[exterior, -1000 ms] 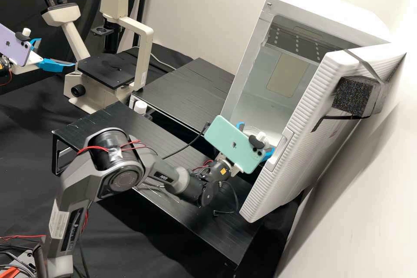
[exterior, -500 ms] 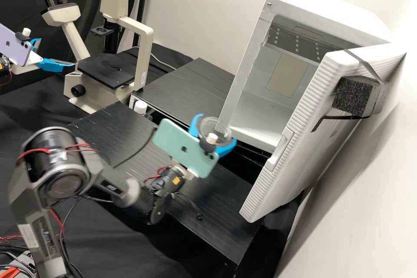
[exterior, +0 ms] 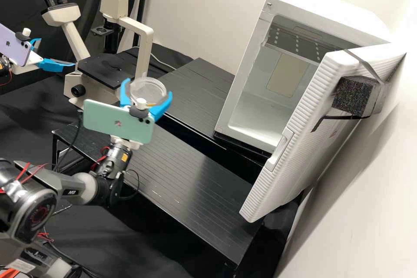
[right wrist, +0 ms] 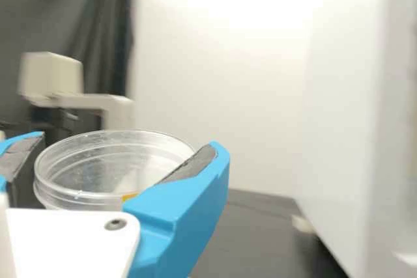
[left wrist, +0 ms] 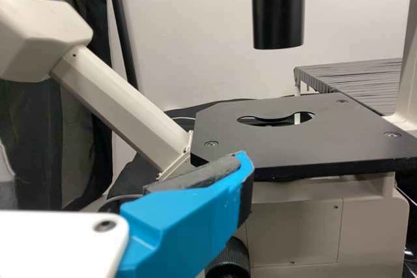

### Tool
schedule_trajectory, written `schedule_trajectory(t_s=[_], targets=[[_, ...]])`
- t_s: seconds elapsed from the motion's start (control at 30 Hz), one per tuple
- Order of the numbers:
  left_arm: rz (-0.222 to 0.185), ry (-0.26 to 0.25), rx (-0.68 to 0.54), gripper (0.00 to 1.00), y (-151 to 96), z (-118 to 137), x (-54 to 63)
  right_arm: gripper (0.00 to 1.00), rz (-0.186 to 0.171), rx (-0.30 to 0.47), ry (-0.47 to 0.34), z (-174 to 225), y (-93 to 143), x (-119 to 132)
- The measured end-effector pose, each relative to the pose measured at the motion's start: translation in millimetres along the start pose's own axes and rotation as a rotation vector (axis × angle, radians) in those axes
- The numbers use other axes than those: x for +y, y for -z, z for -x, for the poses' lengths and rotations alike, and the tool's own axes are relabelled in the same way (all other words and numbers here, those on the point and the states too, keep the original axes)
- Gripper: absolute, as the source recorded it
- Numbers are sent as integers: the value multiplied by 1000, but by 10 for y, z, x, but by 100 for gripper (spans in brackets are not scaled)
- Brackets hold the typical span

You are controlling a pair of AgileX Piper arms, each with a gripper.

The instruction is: Take out the petri dish and place it under the microscope.

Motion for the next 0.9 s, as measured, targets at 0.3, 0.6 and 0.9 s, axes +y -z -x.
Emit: schedule_trajectory(t_s=[0.3,0.6,0.9], targets=[[0,0,0,100,0,0,0,0,-13,7,89,-338,233,-377],[0,0,0,100,0,0,0,0,-10,-13,146,-939,322,-761],[0,0,0,100,0,0,0,0,4,-60,223,-1353,368,-1185]])
